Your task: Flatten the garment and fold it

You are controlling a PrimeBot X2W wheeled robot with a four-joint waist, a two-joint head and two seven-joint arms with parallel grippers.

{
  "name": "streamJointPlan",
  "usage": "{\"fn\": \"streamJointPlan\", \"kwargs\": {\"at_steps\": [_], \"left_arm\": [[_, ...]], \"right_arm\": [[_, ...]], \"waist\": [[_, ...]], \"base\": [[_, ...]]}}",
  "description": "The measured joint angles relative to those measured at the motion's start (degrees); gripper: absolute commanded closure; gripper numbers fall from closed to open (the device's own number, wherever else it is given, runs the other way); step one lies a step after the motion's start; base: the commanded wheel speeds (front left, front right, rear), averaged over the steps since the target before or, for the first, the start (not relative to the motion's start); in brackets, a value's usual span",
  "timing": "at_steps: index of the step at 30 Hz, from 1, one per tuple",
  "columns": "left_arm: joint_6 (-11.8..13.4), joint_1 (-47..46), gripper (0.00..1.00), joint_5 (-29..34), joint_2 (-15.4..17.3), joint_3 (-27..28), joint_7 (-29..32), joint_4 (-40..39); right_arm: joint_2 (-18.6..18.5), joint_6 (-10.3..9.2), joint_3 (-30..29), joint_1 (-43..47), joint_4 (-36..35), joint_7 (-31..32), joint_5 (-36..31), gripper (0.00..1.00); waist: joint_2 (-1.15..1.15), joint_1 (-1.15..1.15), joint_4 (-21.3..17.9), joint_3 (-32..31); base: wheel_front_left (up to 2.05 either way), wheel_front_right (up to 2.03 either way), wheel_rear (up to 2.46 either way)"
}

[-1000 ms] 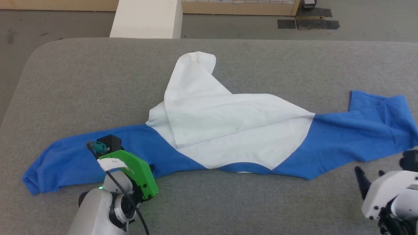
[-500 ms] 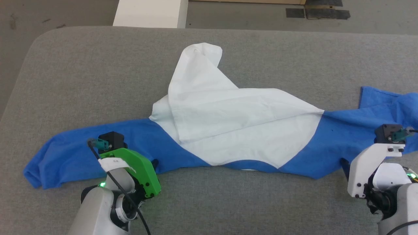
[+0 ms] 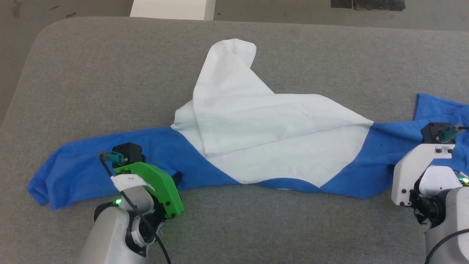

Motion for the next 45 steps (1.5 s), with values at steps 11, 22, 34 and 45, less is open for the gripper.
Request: {"fn": "streamJointPlan", "kwargs": {"at_steps": [11, 22, 34, 45], "left_arm": [[-1.8, 1.0, 1.0, -5.5, -1.7, 1.5, -0.9, -2.4], [-3.1, -8.3, 1.0, -10.5, -0.4, 6.8, 0.2, -13.2], [-2.5, -29.5, 1.0, -9.9, 2.2, 10.5, -1.8, -8.4], [-2.0, -43.9, 1.0, -5.1, 5.0, 9.3, -5.1, 3.7]], "right_arm": [[-0.3, -0.01, 1.2, 4.3, -5.7, 2.4, 6.0, 1.0], [-3.9, 0.0, -0.2, -2.8, -18.7, 3.8, 18.0, 1.0], [-7.1, 0.0, -1.6, -23.7, -16.7, 3.0, 21.3, 1.0], [-6.8, 0.0, 1.8, -38.4, -6.9, 0.3, 16.9, 1.0]], "waist": [[0.0, 0.0, -0.6, -3.5], [0.0, 0.0, -1.7, -10.2], [0.0, 0.0, -2.7, -13.5], [0.0, 0.0, -3.1, -8.3]], "base": [[0.0, 0.0, 0.0], [0.0, 0.0, 0.0], [0.0, 0.0, 0.0], [0.0, 0.0, 0.0]]}}
